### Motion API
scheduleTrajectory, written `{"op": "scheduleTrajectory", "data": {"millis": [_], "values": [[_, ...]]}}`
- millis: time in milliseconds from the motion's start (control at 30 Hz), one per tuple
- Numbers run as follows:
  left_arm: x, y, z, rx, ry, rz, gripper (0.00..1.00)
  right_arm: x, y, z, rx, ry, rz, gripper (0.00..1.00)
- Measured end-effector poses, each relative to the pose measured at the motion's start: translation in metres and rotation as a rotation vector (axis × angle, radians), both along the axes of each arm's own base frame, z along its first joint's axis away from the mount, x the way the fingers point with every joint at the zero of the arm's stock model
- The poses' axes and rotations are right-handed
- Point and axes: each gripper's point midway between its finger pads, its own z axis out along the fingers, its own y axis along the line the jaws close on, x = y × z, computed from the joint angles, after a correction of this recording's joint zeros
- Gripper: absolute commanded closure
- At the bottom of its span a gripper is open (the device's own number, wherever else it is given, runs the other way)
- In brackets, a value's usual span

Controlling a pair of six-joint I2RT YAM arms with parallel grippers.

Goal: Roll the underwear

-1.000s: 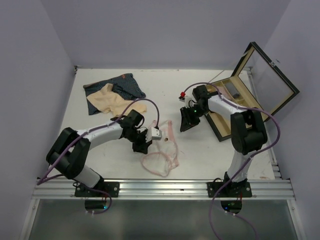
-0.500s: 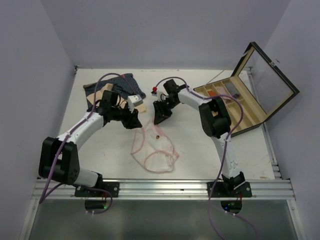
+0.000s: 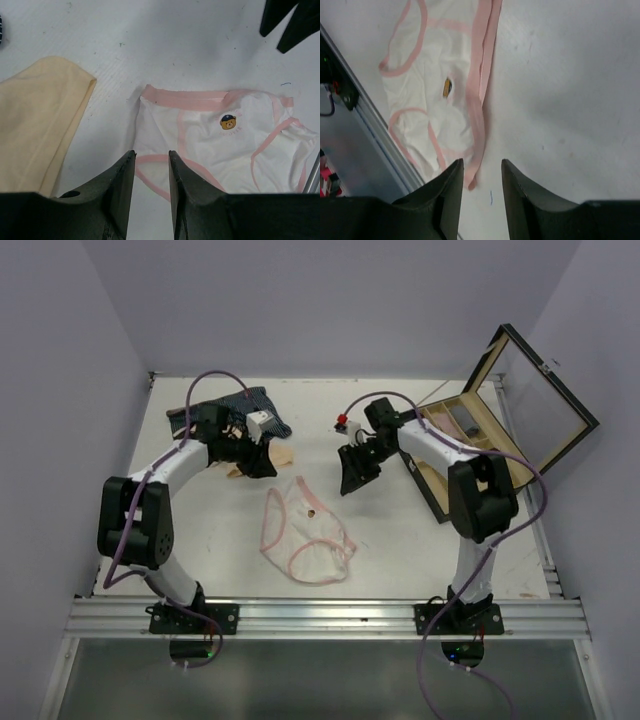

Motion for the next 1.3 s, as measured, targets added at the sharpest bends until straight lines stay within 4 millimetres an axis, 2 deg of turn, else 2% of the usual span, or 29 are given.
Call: {"op": "scheduleTrajectory", "data": {"millis": [67,133,233,367,500,700,1067,1300], "values": [[0.003,-0.005,-0.009,0.009,0.012,-0.018,0.63,-0.013,-0.018,0.011,-0.011,-0.021,-0.008,0.60],[-0.001,-0.011,-0.015,0.025,0.018,-0.044,0.62,-0.034,-0.027,0.012,-0.020,-0.009,0.005,0.60],[-0.008,-0.026,-0.017,0.042,-0.006,-0.105,0.61,-0.062,-0.033,-0.005,-0.049,0.056,0.029,0.60],[-0.026,-0.043,-0.023,0.071,-0.031,-0.193,0.59,-0.084,-0.039,-0.026,-0.085,0.137,0.039,0.60],[-0.047,-0.048,-0.030,0.104,-0.046,-0.254,0.58,-0.087,-0.039,-0.040,-0.098,0.165,0.039,0.60],[-0.059,-0.044,-0.024,0.130,-0.104,-0.295,0.56,-0.094,-0.040,-0.053,-0.109,0.205,0.043,0.61],[-0.082,-0.033,-0.035,0.185,-0.134,-0.364,0.54,-0.112,-0.027,-0.048,-0.066,0.253,0.089,0.61],[-0.100,-0.027,-0.046,0.213,-0.129,-0.420,0.52,-0.122,-0.033,-0.051,-0.077,0.290,0.099,0.67]]}}
